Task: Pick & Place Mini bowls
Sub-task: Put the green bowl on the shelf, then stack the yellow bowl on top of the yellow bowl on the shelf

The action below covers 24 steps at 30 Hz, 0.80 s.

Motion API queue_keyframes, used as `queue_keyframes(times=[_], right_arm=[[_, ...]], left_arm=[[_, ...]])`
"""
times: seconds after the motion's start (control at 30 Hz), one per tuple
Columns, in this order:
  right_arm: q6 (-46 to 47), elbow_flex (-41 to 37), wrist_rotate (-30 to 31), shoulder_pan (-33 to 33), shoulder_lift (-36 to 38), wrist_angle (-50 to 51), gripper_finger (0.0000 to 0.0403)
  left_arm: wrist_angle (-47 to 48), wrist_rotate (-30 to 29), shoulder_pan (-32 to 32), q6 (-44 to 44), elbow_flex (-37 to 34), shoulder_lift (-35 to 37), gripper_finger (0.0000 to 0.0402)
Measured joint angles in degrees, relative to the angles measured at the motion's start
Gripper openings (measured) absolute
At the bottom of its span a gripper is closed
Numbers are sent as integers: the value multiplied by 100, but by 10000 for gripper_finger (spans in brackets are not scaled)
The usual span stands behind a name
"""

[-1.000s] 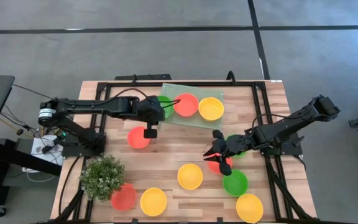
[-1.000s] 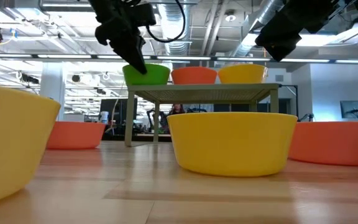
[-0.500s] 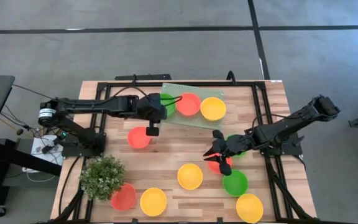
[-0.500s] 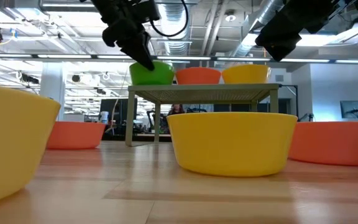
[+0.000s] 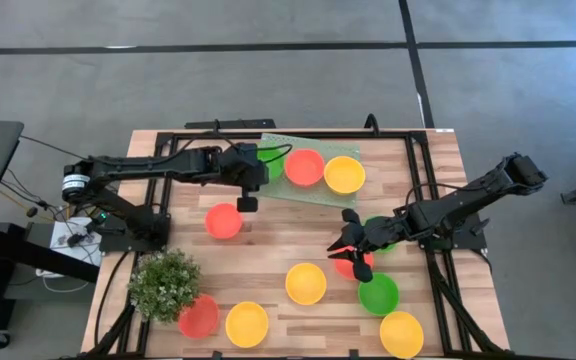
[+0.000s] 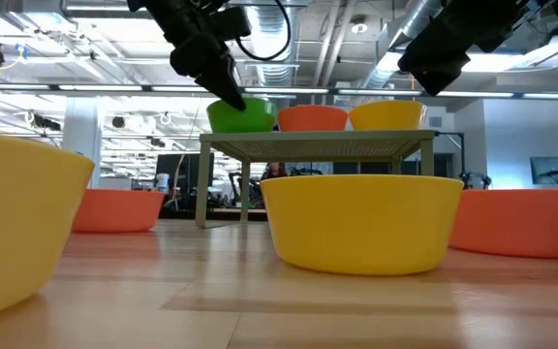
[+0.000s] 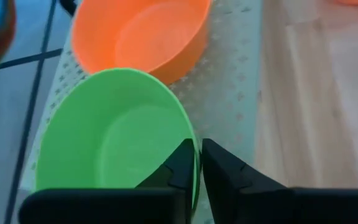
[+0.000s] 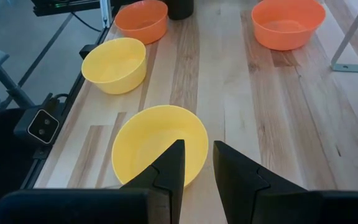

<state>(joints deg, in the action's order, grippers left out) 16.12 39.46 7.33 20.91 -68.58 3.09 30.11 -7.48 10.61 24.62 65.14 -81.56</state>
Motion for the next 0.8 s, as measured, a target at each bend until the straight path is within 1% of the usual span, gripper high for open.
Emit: queue_keyframes(times=[0.17, 0.33, 0.4, 0.5, 0.57, 0.8], right_arm=[[0, 0, 0, 0, 0, -3, 79], [0, 0, 0, 2, 0, -9, 79], [0, 2, -2, 0, 0, -11, 79], [0, 2, -2, 2, 0, -11, 79], [-1, 2, -2, 2, 0, -11, 79], [-7, 2, 2, 0, 0, -11, 79]], left_arm=[[-49, 67, 0, -129, -1, -62, 42], [-166, 38, 0, -107, -4, -335, 59], [-190, -205, -4, -70, -7, -477, 73], [-235, -809, -52, 134, -7, -551, 93], [-311, -1044, -108, 171, -7, -549, 105], [-378, -1053, -565, 142, -7, -167, 131]])
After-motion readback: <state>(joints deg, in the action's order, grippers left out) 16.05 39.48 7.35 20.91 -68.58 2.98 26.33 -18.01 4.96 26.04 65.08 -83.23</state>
